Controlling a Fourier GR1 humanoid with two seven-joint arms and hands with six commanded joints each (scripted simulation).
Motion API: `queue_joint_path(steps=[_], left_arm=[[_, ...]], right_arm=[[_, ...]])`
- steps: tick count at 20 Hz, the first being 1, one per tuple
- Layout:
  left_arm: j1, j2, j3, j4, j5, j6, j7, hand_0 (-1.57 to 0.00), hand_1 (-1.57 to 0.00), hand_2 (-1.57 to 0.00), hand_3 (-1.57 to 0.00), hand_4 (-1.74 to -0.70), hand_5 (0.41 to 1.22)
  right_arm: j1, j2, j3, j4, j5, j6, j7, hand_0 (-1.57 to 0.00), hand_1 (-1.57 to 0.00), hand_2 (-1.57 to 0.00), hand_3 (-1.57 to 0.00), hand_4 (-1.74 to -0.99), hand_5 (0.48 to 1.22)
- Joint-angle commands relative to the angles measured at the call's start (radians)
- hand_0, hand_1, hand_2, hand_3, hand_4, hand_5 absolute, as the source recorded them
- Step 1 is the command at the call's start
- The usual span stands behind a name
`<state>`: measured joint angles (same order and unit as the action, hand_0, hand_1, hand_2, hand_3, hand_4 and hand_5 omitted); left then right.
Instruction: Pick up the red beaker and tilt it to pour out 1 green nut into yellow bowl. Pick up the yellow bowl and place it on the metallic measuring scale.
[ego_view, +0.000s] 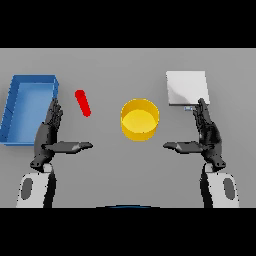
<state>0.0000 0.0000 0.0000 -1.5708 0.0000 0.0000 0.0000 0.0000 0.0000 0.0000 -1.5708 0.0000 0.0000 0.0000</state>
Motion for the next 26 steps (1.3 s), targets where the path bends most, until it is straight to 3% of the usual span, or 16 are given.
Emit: queue_joint_path(steps=[1, 6, 8, 12, 17, 20, 26], left_arm=[[0.001, 0.0, 0.0, 0.0, 0.001, 0.001, 0.0, 0.0, 0.0, 0.0, 0.0, -1.2, 0.677], [0.018, 0.01, 0.005, -0.019, 0.011, -0.007, -0.01, 0.0, 0.0, 0.0, 0.0, -1.2, 0.677], [0.06, 0.046, -0.05, -0.087, -0.052, -0.027, -0.03, 0.0, 0.0, 0.0, 0.0, -1.2, 0.677], [0.078, 0.066, -0.075, -0.12, -0.082, -0.035, 0.014, 0.0, 0.0, 0.0, 0.0, -1.2, 0.668], [0.074, 0.063, -0.096, -0.129, -0.107, -0.031, 0.045, 0.0, 0.0, 0.0, 0.0, -1.17, 0.652], [0.033, 0.049, -0.09, -0.072, -0.109, -0.023, 0.074, 0.0, 0.0, 0.0, 0.0, -1.19, 0.658], [-0.127, 0.048, -0.044, 0.149, -0.146, 0.014, 0.022, 0.0, 0.0, 0.0, 0.0, -1.21, 0.659]], right_arm=[[0.0, -0.002, -0.002, 0.0, -0.002, 0.0, 0.0, 0.0, 0.0, 0.0, 0.0, -1.177, 0.572], [-0.003, -0.015, -0.013, -0.001, -0.013, 0.007, -0.004, 0.0, 0.0, 0.0, 0.0, -1.177, 0.572], [0.024, -0.088, 0.026, -0.04, 0.097, -0.001, -0.038, 0.0, 0.0, 0.0, 0.0, -1.178, 0.573], [0.031, -0.097, 0.06, -0.056, 0.15, -0.004, -0.033, 0.0, 0.0, 0.0, 0.0, -1.194, 0.583], [0.049, -0.091, 0.057, -0.084, 0.096, 0.033, -0.05, 0.0, 0.0, 0.0, 0.0, -1.261, 0.604], [0.055, -0.102, 0.048, -0.073, 0.082, 0.052, -0.082, 0.0, 0.0, 0.0, 0.0, -1.291, 0.621], [0.049, -0.106, 0.051, -0.077, 0.08, 0.063, -0.079, 0.0, 0.0, 0.0, 0.0, -1.292, 0.617]])
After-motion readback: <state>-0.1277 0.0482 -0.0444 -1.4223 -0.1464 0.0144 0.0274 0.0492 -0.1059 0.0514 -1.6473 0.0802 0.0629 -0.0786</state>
